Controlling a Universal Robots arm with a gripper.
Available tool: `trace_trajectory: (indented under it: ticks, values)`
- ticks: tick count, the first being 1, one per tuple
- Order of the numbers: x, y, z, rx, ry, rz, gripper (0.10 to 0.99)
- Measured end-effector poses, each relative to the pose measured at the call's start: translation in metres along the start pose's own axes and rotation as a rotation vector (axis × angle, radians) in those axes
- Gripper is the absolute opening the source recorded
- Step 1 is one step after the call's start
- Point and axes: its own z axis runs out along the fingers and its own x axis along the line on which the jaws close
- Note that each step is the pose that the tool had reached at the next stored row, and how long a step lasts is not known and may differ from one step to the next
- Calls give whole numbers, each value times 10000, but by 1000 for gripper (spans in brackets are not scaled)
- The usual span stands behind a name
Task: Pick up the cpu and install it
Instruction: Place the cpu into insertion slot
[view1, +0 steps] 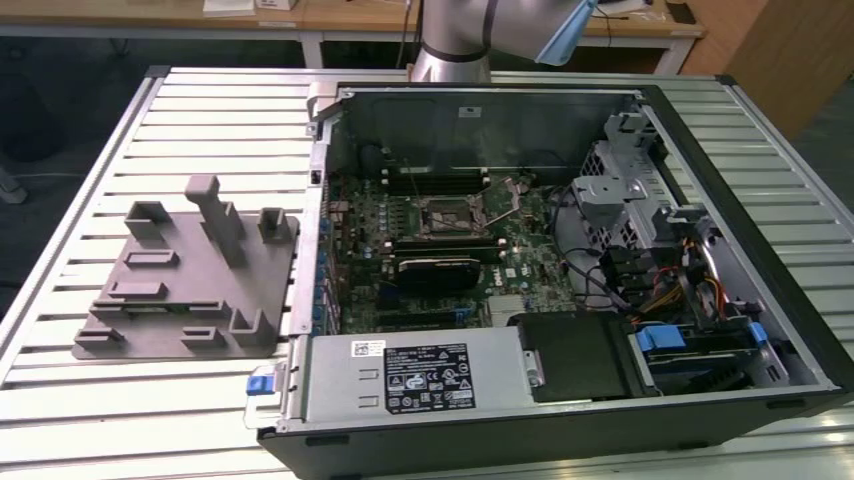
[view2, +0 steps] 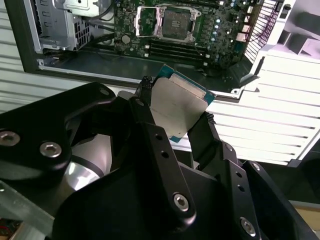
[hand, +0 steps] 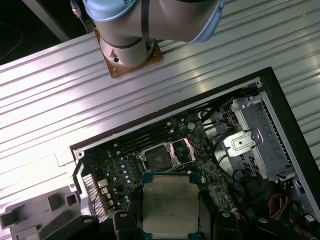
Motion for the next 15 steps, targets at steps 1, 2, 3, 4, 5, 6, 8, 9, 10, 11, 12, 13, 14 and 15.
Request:
trace_trajectory:
  ticks: [1,2,3,4,5,6,8,9,10,11,12,13,14,15]
  values:
    - [0,-2,15,0,0,0,541]
    - [0,-3,31,0,0,0,541]
    - [0,-5,46,1,0,0,541]
    - [0,-7,61,2,0,0,541]
    - [1,-9,77,1,0,0,541]
    - [1,-11,96,0,0,0,541]
    - [1,-15,132,0,0,0,541]
    - [1,-17,149,1,0,0,541]
    - [1,-19,167,1,0,0,541]
    - [1,-21,185,1,0,0,541]
    - [1,-23,203,0,0,0,541]
    - [1,-25,223,0,0,-1,541]
    - [2,-28,240,0,0,0,541]
    - [2,-30,257,0,0,0,541]
